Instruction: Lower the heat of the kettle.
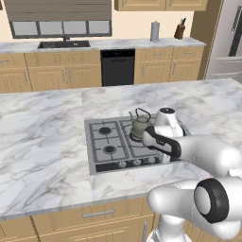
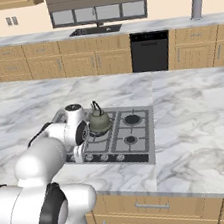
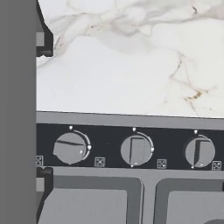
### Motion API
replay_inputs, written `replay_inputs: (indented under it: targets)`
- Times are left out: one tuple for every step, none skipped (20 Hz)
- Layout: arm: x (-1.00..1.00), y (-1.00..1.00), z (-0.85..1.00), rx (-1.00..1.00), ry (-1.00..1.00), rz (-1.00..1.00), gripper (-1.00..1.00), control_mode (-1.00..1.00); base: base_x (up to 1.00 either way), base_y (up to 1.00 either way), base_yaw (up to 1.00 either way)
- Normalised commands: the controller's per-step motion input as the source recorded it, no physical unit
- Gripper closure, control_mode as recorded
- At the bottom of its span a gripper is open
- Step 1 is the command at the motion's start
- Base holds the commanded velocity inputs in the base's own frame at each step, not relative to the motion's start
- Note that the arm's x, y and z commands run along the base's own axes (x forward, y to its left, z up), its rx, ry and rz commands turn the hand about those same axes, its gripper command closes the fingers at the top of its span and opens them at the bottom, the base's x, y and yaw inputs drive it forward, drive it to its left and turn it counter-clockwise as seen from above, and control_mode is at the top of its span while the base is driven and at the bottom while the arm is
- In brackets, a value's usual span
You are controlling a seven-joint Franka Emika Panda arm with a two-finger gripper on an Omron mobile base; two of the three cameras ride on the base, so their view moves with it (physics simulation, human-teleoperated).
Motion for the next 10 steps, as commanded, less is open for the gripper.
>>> replay_inputs:
  targets:
    - [0.09, 0.0, -0.14, 0.0, 0.0, -0.01, -1.0, -1.0, 0.0, 0.0, 0.0]
    - [0.09, 0.0, -0.11, 0.0, 0.0, -0.01, -1.0, -1.0, 0.0, 0.0, 0.0]
    - [0.1, 0.0, -0.1, 0.0, 0.0, -0.02, -1.0, -1.0, 0.0, 0.0, 0.0]
    - [0.1, 0.0, -0.1, 0.0, 0.0, -0.02, -1.0, -1.0, 0.0, 0.0, 0.0]
    - [0.09, 0.0, -0.1, 0.0, 0.0, -0.02, -1.0, -1.0, 0.0, 0.0, 0.0]
    - [0.08, 0.01, -0.06, 0.0, 0.0, -0.02, -1.0, -1.0, 0.0, 0.0, 0.0]
    - [0.1, 0.03, -0.07, 0.0, 0.0, -0.02, -1.0, -1.0, 0.0, 0.0, 0.0]
    - [0.11, 0.0, -0.04, 0.0, 0.0, -0.02, -1.0, -1.0, 0.0, 0.0, 0.0]
    - [0.05, 0.01, -0.06, 0.0, 0.0, -0.01, -1.0, -1.0, 0.0, 0.0, 0.0]
    - [0.04, 0.04, -0.07, 0.0, 0.0, -0.01, -1.0, -1.0, 0.0, 0.0, 0.0]
